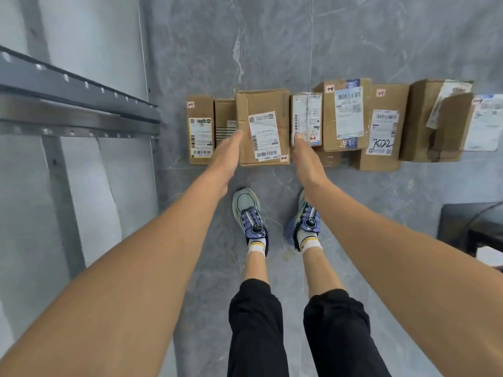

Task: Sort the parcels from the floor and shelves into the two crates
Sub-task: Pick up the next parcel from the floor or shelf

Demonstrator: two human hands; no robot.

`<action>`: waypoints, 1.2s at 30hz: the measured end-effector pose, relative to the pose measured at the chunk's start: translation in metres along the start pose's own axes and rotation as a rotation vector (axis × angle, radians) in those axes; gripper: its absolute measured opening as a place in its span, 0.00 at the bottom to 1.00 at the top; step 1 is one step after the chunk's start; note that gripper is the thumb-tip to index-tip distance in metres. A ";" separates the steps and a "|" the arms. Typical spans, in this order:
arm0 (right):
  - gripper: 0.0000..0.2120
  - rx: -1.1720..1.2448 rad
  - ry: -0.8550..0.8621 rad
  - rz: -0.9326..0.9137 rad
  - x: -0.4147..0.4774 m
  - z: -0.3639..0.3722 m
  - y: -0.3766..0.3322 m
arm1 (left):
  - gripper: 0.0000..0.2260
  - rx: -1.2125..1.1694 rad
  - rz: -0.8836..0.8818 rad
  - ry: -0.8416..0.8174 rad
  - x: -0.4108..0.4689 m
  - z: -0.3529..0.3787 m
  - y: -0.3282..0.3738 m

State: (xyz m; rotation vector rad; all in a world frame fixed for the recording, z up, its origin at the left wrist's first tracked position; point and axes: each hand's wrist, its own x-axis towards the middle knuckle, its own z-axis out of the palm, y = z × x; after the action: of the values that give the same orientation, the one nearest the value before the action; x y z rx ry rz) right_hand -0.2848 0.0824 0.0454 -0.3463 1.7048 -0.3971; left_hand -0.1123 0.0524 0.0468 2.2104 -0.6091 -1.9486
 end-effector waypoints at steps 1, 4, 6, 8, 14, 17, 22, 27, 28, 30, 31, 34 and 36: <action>0.32 -0.015 0.015 -0.009 0.011 0.002 0.005 | 0.27 -0.003 -0.003 0.005 0.015 0.004 -0.003; 0.29 -0.053 0.058 -0.022 0.042 0.007 0.019 | 0.27 -0.029 -0.016 0.007 0.051 0.018 -0.012; 0.28 -0.059 0.066 -0.044 0.054 0.008 0.025 | 0.27 -0.038 -0.018 0.012 0.065 0.023 -0.016; 0.28 -0.033 0.075 -0.049 0.066 0.007 0.030 | 0.28 -0.052 -0.027 0.023 0.079 0.027 -0.018; 0.35 -0.001 0.045 -0.030 0.077 0.014 0.035 | 0.36 -0.121 -0.042 0.021 0.093 0.028 -0.017; 0.31 0.013 0.016 -0.029 0.072 0.017 0.038 | 0.41 -0.148 -0.057 0.027 0.097 0.020 -0.027; 0.43 0.039 0.010 -0.014 0.073 0.026 0.035 | 0.38 -0.110 -0.103 0.046 0.099 0.008 -0.032; 0.47 0.059 -0.023 0.006 0.102 0.030 0.032 | 0.32 -0.119 -0.050 0.025 0.118 0.010 -0.029; 0.45 0.054 -0.030 0.008 0.110 0.030 0.033 | 0.32 -0.127 -0.047 0.017 0.120 0.011 -0.028; 0.36 0.045 -0.035 0.025 0.121 0.032 0.032 | 0.36 -0.151 -0.031 0.005 0.123 0.012 -0.027; 0.32 0.055 -0.042 0.037 0.122 0.033 0.029 | 0.38 -0.171 -0.023 -0.003 0.124 0.013 -0.028; 0.30 0.072 -0.072 0.055 0.120 0.039 0.025 | 0.41 -0.240 -0.013 -0.017 0.127 0.012 -0.035; 0.32 0.067 -0.088 0.032 0.112 0.042 0.022 | 0.45 -0.264 -0.011 -0.021 0.123 0.009 -0.040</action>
State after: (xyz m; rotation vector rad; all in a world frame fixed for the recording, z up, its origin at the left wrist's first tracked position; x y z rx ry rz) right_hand -0.2626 0.0495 -0.0695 -0.2830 1.6059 -0.4083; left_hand -0.1027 0.0434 -0.0821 2.0391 -0.3202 -1.9327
